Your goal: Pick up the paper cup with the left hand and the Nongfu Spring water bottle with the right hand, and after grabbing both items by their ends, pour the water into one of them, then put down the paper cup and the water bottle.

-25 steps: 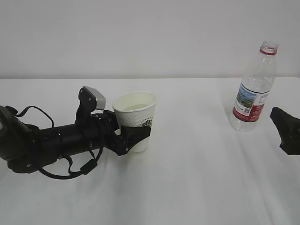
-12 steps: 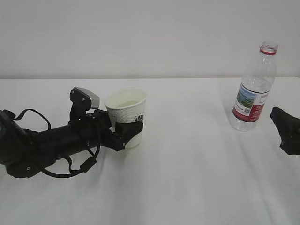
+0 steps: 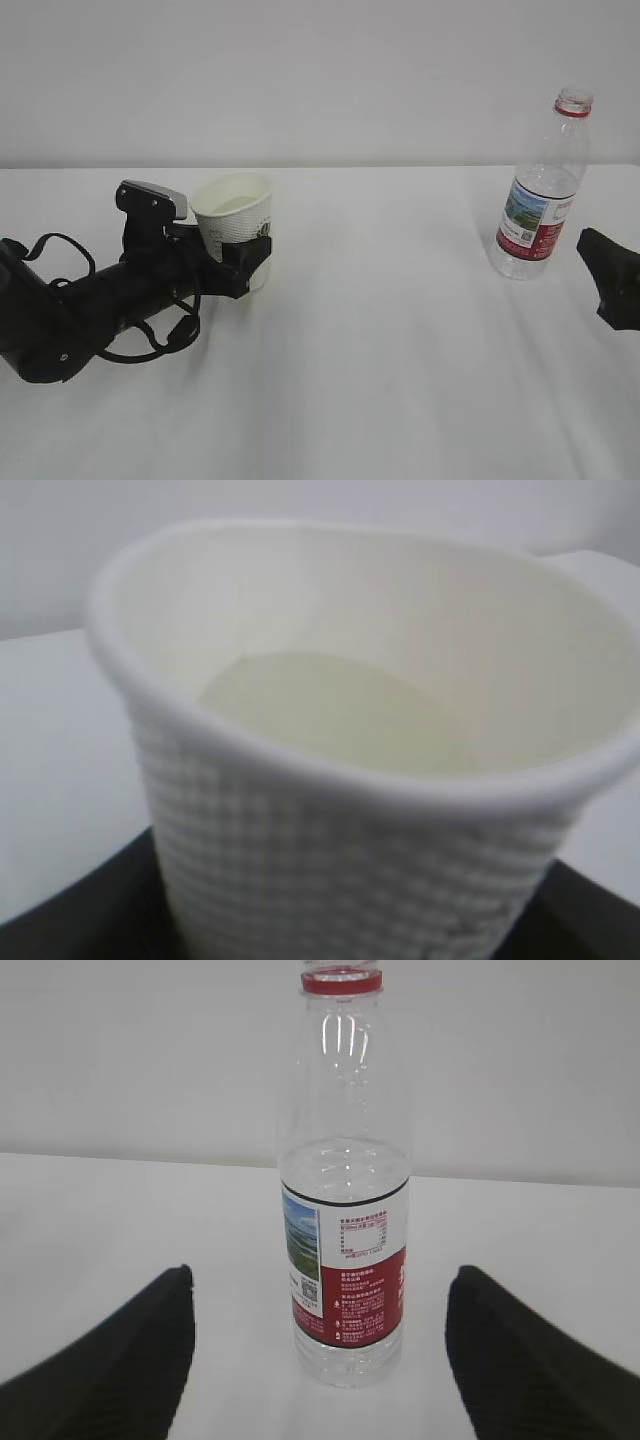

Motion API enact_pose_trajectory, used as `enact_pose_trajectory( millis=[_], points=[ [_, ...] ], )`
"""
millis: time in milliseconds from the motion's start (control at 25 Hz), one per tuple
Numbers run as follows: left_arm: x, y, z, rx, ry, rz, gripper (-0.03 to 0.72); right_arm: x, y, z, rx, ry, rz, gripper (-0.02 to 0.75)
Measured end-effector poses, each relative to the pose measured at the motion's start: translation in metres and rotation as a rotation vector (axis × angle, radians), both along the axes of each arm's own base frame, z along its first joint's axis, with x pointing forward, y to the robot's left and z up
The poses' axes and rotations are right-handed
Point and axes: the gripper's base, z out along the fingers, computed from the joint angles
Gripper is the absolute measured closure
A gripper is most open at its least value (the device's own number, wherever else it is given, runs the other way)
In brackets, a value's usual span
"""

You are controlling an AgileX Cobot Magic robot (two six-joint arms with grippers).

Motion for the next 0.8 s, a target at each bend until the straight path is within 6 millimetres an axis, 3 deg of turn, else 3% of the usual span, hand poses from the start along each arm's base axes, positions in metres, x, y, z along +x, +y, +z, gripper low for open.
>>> enact_pose_trajectory(
  millis=[520,800],
  points=[
    [0.01,0.023,0.001,-0.037,0.015,0.294,0.151,0.0,0.0,0.0,0.0,0.0,0.0,0.15],
    [0.012,0.029,0.0,-0.029,0.012,0.366,0.151,0.0,0.0,0.0,0.0,0.0,0.0,0.15]
  ],
)
